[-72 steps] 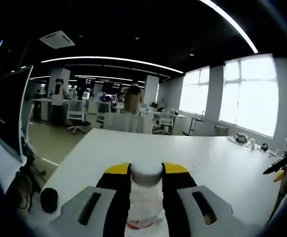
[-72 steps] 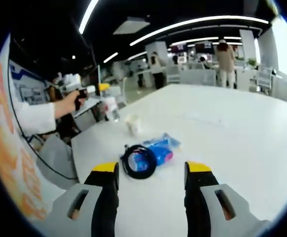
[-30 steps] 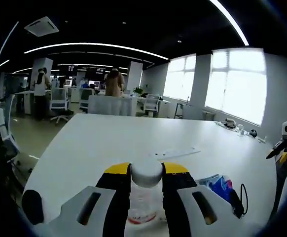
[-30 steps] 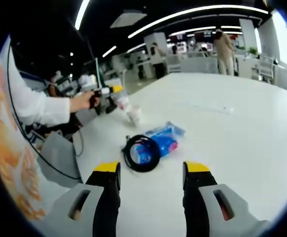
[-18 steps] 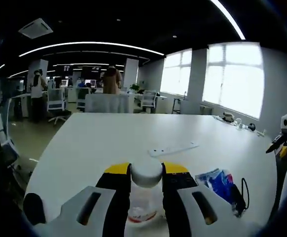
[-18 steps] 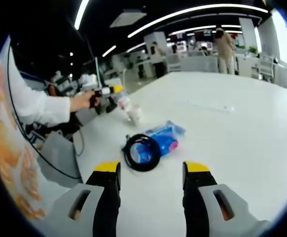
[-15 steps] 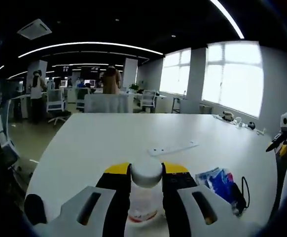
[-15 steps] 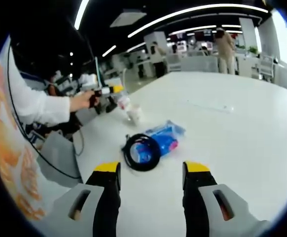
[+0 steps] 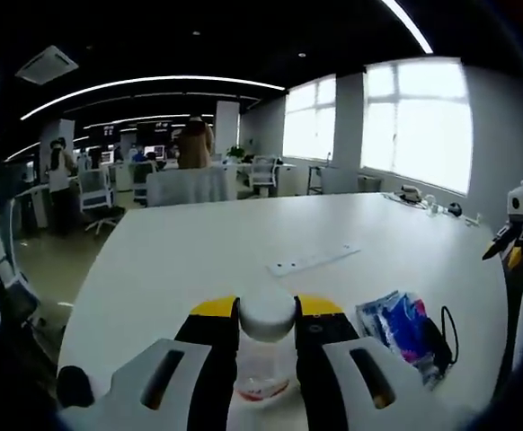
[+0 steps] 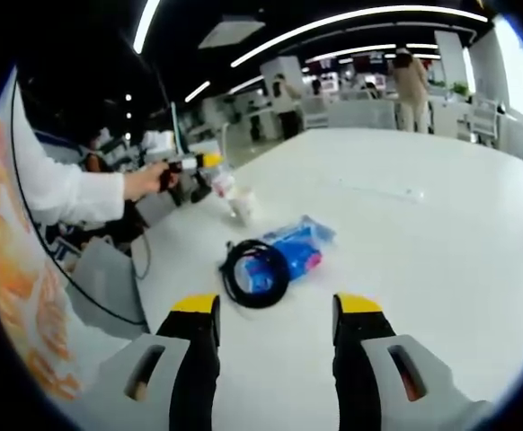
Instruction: Arrange the tabletop items into an orderly group along one side of the table until the central work area is clear of visible clutter.
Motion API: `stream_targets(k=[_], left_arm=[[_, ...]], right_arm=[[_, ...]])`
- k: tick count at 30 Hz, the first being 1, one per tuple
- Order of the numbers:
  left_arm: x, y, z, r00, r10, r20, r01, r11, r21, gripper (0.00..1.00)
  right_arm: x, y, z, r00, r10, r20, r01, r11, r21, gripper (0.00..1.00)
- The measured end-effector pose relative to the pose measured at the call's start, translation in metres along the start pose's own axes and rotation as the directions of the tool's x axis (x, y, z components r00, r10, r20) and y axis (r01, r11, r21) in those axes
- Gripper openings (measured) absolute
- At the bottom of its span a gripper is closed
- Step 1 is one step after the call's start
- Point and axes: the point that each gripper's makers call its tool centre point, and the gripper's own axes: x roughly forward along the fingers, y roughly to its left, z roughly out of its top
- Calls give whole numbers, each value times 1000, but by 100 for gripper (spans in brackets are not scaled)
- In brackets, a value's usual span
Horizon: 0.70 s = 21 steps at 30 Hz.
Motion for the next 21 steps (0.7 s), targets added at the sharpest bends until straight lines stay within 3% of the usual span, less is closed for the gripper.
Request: stream_targets(k=[21], left_arm=[[-5,2,4,1000,20,16,-20,1000,0,20]], right_arm=[[-1,2,-3,1000,3,-4,-3,1000,-4,48]])
